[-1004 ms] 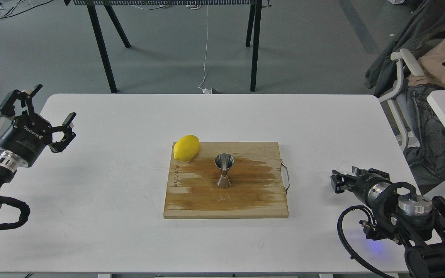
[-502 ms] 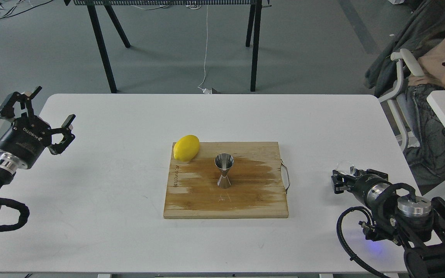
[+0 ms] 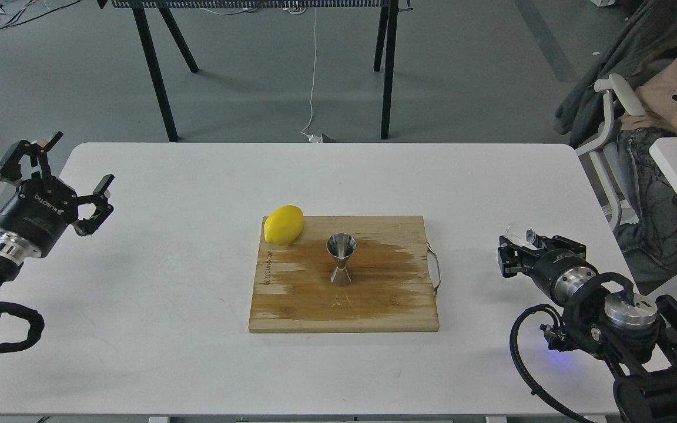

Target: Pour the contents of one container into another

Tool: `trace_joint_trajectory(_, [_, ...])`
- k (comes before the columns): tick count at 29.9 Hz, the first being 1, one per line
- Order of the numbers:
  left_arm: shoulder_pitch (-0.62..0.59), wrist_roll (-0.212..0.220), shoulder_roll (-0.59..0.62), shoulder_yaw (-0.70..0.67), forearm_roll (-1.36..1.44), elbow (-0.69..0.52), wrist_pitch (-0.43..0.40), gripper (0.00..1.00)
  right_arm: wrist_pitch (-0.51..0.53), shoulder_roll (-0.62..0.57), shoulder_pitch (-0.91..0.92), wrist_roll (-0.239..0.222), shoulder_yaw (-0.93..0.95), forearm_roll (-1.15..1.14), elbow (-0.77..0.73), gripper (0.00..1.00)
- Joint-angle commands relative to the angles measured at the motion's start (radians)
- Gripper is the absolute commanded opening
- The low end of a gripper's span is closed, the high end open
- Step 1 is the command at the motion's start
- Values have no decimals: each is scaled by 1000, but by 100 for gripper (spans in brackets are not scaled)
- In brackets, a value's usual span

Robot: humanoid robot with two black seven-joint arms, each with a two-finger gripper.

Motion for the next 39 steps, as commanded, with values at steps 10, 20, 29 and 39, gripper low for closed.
trace_joint_trajectory(10, [-1,0,-2,0,0,0,0,100,77,6,12,0,-51,-258,247,37])
trace_joint_trajectory(20, [-1,0,-2,0,0,0,0,100,124,26,73,0,-288,-576,295,35])
trace_joint_trajectory(29, [0,0,-2,0,0,0,0,100,111,27,135,1,-404,-780,304,34])
trace_joint_trajectory(39, [8,0,-2,0,0,0,0,100,28,56,210,15,-540,-987,284,33])
